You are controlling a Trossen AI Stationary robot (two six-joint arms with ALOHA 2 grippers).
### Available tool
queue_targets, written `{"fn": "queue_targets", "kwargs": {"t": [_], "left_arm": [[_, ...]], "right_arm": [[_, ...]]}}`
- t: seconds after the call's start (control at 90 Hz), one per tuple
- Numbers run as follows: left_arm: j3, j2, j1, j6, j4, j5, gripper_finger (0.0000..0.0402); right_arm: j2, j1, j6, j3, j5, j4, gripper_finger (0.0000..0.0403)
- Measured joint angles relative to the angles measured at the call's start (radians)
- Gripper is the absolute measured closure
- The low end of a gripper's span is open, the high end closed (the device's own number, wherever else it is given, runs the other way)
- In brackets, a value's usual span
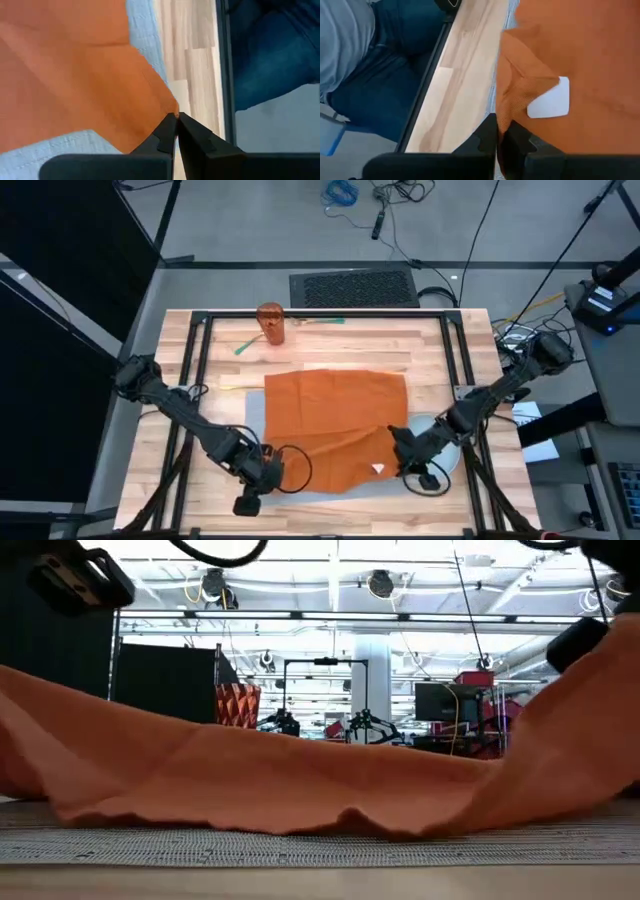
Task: Set table place
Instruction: Fold the orange table napkin
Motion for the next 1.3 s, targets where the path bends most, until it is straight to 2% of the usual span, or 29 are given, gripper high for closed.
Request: {"fn": "queue_targets", "kwargs": {"t": [0.233,0.6,0.878,1.089,1.3], "left_arm": [[0.000,0.000,-0.039,-0.035,0.001,-0.012,0.0402],[0.000,-0.001,-0.097,-0.063,0.001,-0.128,0.0402],[0.000,-0.057,-0.147,-0.114,0.001,-0.294,0.0402],[0.000,-0.111,-0.186,-0.131,-0.006,-0.470,0.0402],[0.000,-0.133,-0.190,-0.130,-0.109,-0.609,0.0402]], "right_arm": [[0.000,0.065,0.025,0.000,0.098,0.025,0.0403],[0.000,0.133,0.037,0.000,0.255,0.041,0.0403],[-0.003,0.202,0.055,0.000,0.403,0.048,0.0403],[-0.047,0.249,0.047,0.000,0.557,0.048,0.0403],[-0.115,0.252,0.015,0.000,0.615,0.029,0.0403]]}}
